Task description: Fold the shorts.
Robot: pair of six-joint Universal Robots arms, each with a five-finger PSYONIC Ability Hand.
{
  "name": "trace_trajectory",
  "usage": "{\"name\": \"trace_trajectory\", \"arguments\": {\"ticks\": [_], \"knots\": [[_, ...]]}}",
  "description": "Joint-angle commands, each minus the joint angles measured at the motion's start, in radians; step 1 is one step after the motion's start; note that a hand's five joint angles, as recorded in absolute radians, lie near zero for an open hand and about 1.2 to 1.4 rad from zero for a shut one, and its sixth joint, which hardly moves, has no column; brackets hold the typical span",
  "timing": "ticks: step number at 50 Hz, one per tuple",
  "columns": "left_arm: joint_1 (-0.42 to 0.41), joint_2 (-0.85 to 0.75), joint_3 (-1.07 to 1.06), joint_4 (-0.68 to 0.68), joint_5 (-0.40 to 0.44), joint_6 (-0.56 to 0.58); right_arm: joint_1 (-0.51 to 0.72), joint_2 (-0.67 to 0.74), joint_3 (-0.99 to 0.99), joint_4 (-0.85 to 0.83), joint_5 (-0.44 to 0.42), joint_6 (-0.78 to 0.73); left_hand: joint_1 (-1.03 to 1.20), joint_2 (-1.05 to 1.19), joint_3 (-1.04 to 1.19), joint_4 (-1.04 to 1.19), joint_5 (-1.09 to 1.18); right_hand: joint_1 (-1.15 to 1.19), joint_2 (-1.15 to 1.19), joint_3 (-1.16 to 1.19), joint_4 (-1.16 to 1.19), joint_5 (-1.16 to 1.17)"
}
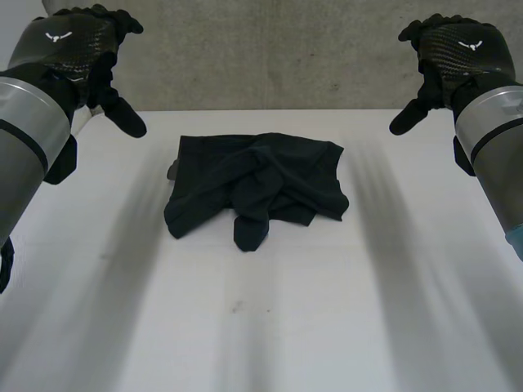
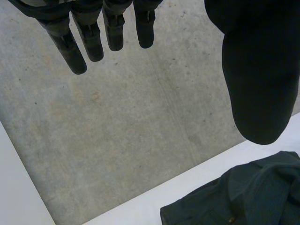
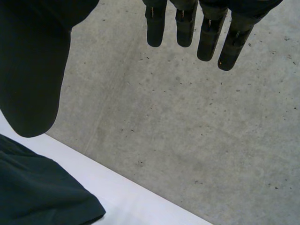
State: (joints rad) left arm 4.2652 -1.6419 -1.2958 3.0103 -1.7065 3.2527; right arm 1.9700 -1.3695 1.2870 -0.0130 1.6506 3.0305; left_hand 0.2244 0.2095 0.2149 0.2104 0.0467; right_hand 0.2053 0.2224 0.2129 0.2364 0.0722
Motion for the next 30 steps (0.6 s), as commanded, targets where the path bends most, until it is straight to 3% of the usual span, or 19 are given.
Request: {"name": "trace_trajectory", "arguments": {"ticks": [1, 13, 23, 27, 30], "knots": [[0.002, -0.120, -0.005, 0.091, 0.005, 0.009, 0.006, 0.007, 0.003, 0.002, -0.029, -0.004, -0.050, -0.035, -0.040, -0.036, -0.047, -0.031, -0.048, -0.038, -0.062, -0.072], [0.077, -0.517, 0.053, 0.119, 0.018, 0.108, 0.004, 0.015, 0.012, 0.002, -0.086, -0.004, -0.034, -0.019, -0.025, -0.020, -0.031, -0.031, -0.048, -0.038, -0.062, -0.072], [0.079, -0.694, 0.081, 0.237, 0.091, 0.105, 0.003, 0.030, 0.017, -0.001, -0.097, -0.010, 0.089, 0.104, 0.098, 0.103, 0.092, -0.031, -0.048, -0.038, -0.062, -0.072], [0.070, -0.723, 0.095, 0.245, 0.146, 0.104, 0.004, 0.041, 0.017, -0.001, -0.097, -0.010, 0.256, 0.271, 0.265, 0.270, 0.259, -0.031, -0.048, -0.038, -0.062, -0.072], [0.070, -0.730, 0.105, 0.251, 0.156, 0.104, 0.003, 0.043, 0.017, -0.002, -0.097, -0.010, 0.780, 0.795, 0.789, 0.794, 0.783, -0.031, -0.048, -0.038, -0.062, -0.072]]}}
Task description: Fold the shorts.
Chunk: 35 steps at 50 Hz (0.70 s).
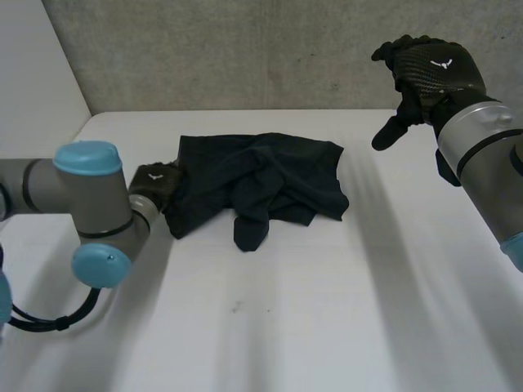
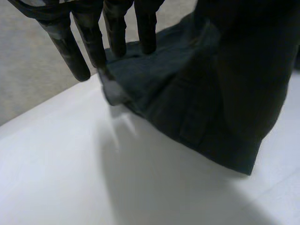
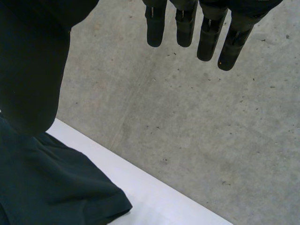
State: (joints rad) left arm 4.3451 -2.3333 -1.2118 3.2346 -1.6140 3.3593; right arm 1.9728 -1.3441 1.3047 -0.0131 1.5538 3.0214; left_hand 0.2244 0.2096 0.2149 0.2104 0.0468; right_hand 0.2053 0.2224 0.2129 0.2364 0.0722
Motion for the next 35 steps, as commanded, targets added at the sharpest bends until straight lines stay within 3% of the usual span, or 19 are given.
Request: {"name": "trace_trajectory", "arguments": {"ticks": [1, 2, 5, 6, 9, 10, 12, 17, 22, 29, 35], "knots": [[-0.009, -0.040, 0.028, 0.028, 0.057, -0.001, 0.000, 0.017, -0.001, -0.002, 0.000, -0.001, 0.971, 0.986, 0.980, 0.985, 0.974, -0.031, -0.048, -0.038, -0.062, -0.072], [-0.002, -0.040, 0.041, 0.030, 0.034, -0.001, 0.000, 0.017, -0.001, -0.002, 0.000, -0.001, 1.170, 1.185, 1.179, 1.184, 1.173, -0.031, -0.048, -0.038, -0.062, -0.072], [0.004, -0.026, 0.063, 0.036, -0.053, -0.001, -0.002, 0.017, -0.001, -0.002, 0.000, -0.002, 1.172, 1.187, 1.181, 1.186, 1.175, -0.031, -0.048, -0.038, -0.062, -0.072], [0.008, -0.015, 0.069, 0.040, -0.138, 0.005, -0.002, 0.017, -0.001, -0.002, 0.000, -0.001, 1.172, 1.187, 1.181, 1.186, 1.175, -0.031, -0.048, -0.038, -0.062, -0.072], [0.030, 0.064, 0.067, 0.079, -0.280, 0.011, -0.002, 0.017, -0.001, -0.005, 0.000, -0.001, 1.172, 1.187, 1.181, 1.186, 1.175, -0.031, -0.048, -0.038, -0.062, -0.072], [0.051, 0.151, 0.055, 0.120, -0.349, 0.006, -0.002, 0.017, -0.002, -0.005, 0.000, -0.001, 1.172, 1.187, 1.181, 1.186, 1.175, -0.031, -0.048, -0.038, -0.062, -0.072], [0.076, 0.239, 0.035, 0.163, -0.374, 0.006, 0.000, 0.017, -0.002, -0.007, 0.000, -0.001, 1.172, 1.187, 1.181, 1.186, 1.175, -0.031, -0.048, -0.038, -0.062, -0.072], [0.088, 0.463, -0.037, 0.267, -0.301, 0.006, 0.006, 0.019, -0.008, -0.007, 0.000, -0.001, 1.172, 1.187, 1.181, 1.186, 1.175, -0.031, -0.048, -0.038, -0.062, -0.072], [-0.021, 0.552, -0.023, 0.298, -0.161, -0.001, 0.011, 0.034, -0.008, -0.007, 0.000, -0.001, 1.172, 1.187, 1.181, 1.186, 1.175, -0.031, -0.048, -0.038, -0.062, -0.072], [-0.342, 0.297, 0.037, 0.297, -0.073, 0.011, 0.001, 0.037, -0.007, -0.001, 0.000, -0.001, 1.172, 1.187, 1.181, 1.186, 1.175, -0.031, -0.048, -0.038, -0.062, -0.072], [-0.470, 0.108, 0.031, 0.289, -0.073, 0.009, -0.011, 0.029, -0.008, 0.001, 0.000, -0.001, 1.172, 1.187, 1.181, 1.186, 1.175, -0.031, -0.048, -0.038, -0.062, -0.072]]}}
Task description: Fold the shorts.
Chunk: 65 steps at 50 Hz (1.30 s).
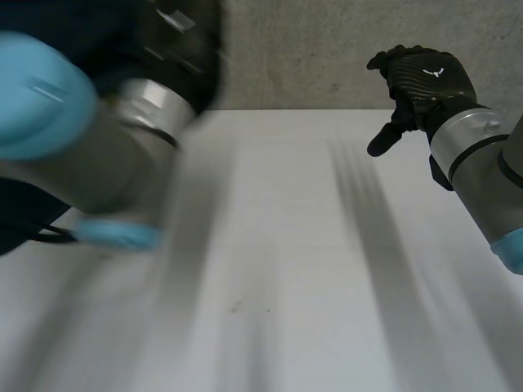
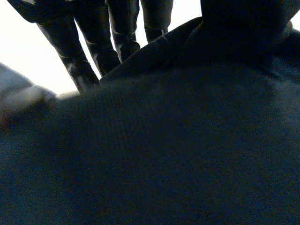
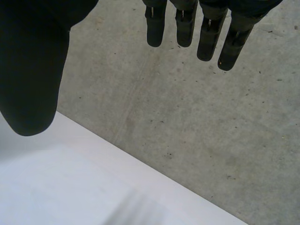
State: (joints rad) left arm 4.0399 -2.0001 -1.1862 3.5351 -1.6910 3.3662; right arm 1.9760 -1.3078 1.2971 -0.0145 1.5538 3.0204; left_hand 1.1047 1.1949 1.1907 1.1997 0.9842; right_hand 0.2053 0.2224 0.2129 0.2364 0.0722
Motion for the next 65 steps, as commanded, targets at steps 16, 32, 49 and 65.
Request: {"name": "trace_trajectory", "arguments": {"ticks": [16, 32, 49, 65], "knots": [[-0.303, -0.154, -0.141, -0.071, 0.021, -0.008, -0.057, -0.011, -0.009, 0.002, 0.000, 0.000, -0.689, -0.779, -0.774, -0.784, -0.742, -0.031, -0.048, -0.038, -0.062, -0.072], [-0.193, 0.113, -0.155, -0.271, 0.011, -0.299, -0.043, 0.010, -0.074, 0.151, -0.087, -0.084, -0.874, -0.964, -0.959, -0.969, -0.927, -0.031, -0.048, -0.038, -0.062, -0.072], [0.036, 0.317, -0.233, -0.487, 0.139, -0.630, -0.043, 0.084, -0.139, 0.367, -0.172, -0.238, -0.729, -0.820, -0.815, -0.824, -0.783, -0.031, -0.048, -0.038, -0.062, -0.072], [0.267, 0.213, -0.369, -0.516, -0.045, -0.153, 0.073, 0.311, -0.177, 0.280, -0.268, -0.175, -0.794, -0.885, -0.880, -0.889, -0.848, -0.031, -0.048, -0.038, -0.062, -0.072]]}}
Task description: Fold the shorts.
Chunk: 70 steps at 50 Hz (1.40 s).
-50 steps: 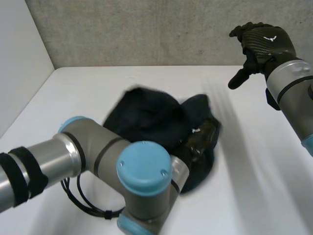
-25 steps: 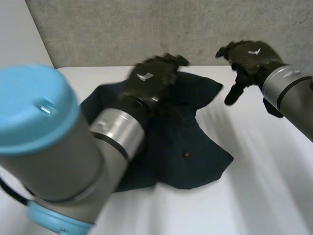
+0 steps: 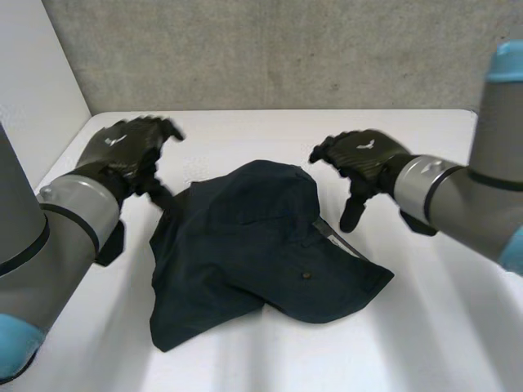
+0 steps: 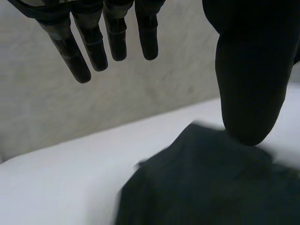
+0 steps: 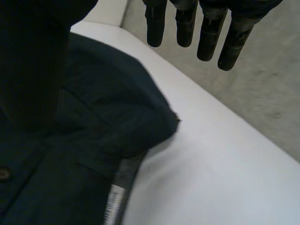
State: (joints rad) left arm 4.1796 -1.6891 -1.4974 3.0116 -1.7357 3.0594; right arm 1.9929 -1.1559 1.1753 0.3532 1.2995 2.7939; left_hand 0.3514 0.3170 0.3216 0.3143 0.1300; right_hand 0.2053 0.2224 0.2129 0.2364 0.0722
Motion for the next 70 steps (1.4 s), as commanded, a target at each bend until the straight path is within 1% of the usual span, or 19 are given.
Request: {"name": "trace_trajectory", "arguments": {"ticks": [1, 8, 13, 16, 19, 20, 22, 23, 24, 27, 33, 36, 41, 47, 56, 63, 64, 68, 70], "knots": [[0.137, -0.116, -0.060, 0.007, 0.005, 0.165, 0.067, 0.197, -0.069, -0.127, -0.011, 0.076, -0.041, -0.007, -0.011, -0.004, 0.006, -0.031, -0.048, -0.038, -0.062, -0.072], [0.194, -0.257, -0.054, 0.018, 0.100, 0.194, 0.081, 0.393, -0.152, -0.284, 0.017, 0.118, -0.020, 0.014, 0.009, 0.017, 0.026, 0.053, 0.036, 0.045, 0.022, 0.011], [0.200, -0.351, -0.028, 0.049, 0.171, 0.196, 0.109, 0.511, -0.239, -0.295, 0.090, 0.107, -0.026, 0.008, 0.004, 0.011, 0.021, 0.100, 0.083, 0.092, 0.069, 0.058], [0.195, -0.389, -0.008, 0.079, 0.174, 0.196, 0.113, 0.564, -0.281, -0.298, 0.118, 0.107, -0.026, 0.008, 0.003, 0.011, 0.021, 0.217, 0.200, 0.209, 0.186, 0.175], [0.185, -0.426, 0.009, 0.095, 0.176, 0.196, 0.113, 0.608, -0.321, -0.296, 0.121, 0.105, -0.018, 0.017, 0.012, 0.020, 0.029, 0.393, 0.376, 0.385, 0.362, 0.351], [0.181, -0.431, 0.014, 0.095, 0.177, 0.197, 0.115, 0.616, -0.328, -0.296, 0.115, 0.104, -0.003, 0.031, 0.027, 0.034, 0.044, 0.539, 0.522, 0.531, 0.508, 0.497], [0.163, -0.442, 0.025, 0.096, 0.174, 0.199, 0.115, 0.619, -0.335, -0.295, 0.112, 0.098, 0.170, 0.204, 0.199, 0.207, 0.216, 0.765, 0.748, 0.757, 0.734, 0.724], [0.155, -0.445, 0.029, 0.096, 0.170, 0.200, 0.115, 0.614, -0.338, -0.296, 0.109, 0.090, 0.417, 0.452, 0.447, 0.454, 0.464, 1.118, 1.101, 1.110, 1.087, 1.077], [0.152, -0.446, 0.034, 0.098, 0.168, 0.202, 0.115, 0.611, -0.339, -0.298, 0.109, 0.085, 0.568, 0.603, 0.598, 0.605, 0.615, 1.190, 1.173, 1.183, 1.159, 1.149], [0.149, -0.440, 0.068, 0.098, 0.165, 0.202, 0.115, 0.582, -0.376, -0.296, 0.103, 0.066, 1.038, 1.073, 1.068, 1.075, 1.085, 1.191, 1.174, 1.183, 1.160, 1.150], [0.152, -0.422, 0.273, 0.144, 0.122, 0.269, 0.115, 0.545, -0.538, -0.321, 0.112, -0.031, 1.045, 1.079, 1.075, 1.082, 1.092, 1.191, 1.174, 1.183, 1.160, 1.150], [0.152, -0.416, 0.368, 0.206, 0.084, 0.317, 0.113, 0.529, -0.660, -0.429, 0.116, -0.106, 1.045, 1.079, 1.075, 1.082, 1.092, 1.191, 1.174, 1.183, 1.160, 1.150], [0.140, -0.354, 0.519, 0.468, 0.019, 0.429, 0.100, 0.432, -0.740, -0.768, 0.147, -0.146, 1.045, 1.079, 1.075, 1.082, 1.092, 1.191, 1.174, 1.183, 1.160, 1.150], [0.106, -0.218, 0.505, 0.771, 0.016, 0.447, 0.090, 0.345, -0.740, -0.916, 0.144, -0.071, 1.045, 1.079, 1.075, 1.082, 1.092, 1.191, 1.174, 1.183, 1.160, 1.150], [0.108, -0.178, 0.323, 0.805, 0.008, 0.446, 0.095, 0.288, -0.642, -0.815, 0.098, -0.025, 1.045, 1.079, 1.075, 1.082, 1.092, 1.191, 1.174, 1.183, 1.160, 1.150], [0.106, -0.182, 0.088, 0.733, 0.012, 0.452, 0.090, 0.280, -0.464, -0.574, 0.066, -0.027, 1.045, 1.079, 1.075, 1.082, 1.092, 1.191, 1.174, 1.183, 1.160, 1.150], [0.102, -0.184, 0.071, 0.715, 0.013, 0.452, 0.090, 0.283, -0.429, -0.509, 0.063, -0.027, 1.045, 1.079, 1.075, 1.082, 1.092, 1.131, 1.114, 1.123, 1.100, 1.090], [0.085, -0.173, 0.031, 0.623, 0.024, 0.458, 0.093, 0.307, -0.356, -0.354, 0.063, -0.014, 1.045, 1.079, 1.075, 1.082, 1.092, 0.434, 0.417, 0.426, 0.403, 0.392], [0.057, -0.156, 0.034, 0.568, 0.025, 0.458, 0.098, 0.323, -0.338, -0.298, 0.064, -0.002, 1.045, 1.079, 1.075, 1.082, 1.092, 0.289, 0.271, 0.281, 0.257, 0.247]]}}
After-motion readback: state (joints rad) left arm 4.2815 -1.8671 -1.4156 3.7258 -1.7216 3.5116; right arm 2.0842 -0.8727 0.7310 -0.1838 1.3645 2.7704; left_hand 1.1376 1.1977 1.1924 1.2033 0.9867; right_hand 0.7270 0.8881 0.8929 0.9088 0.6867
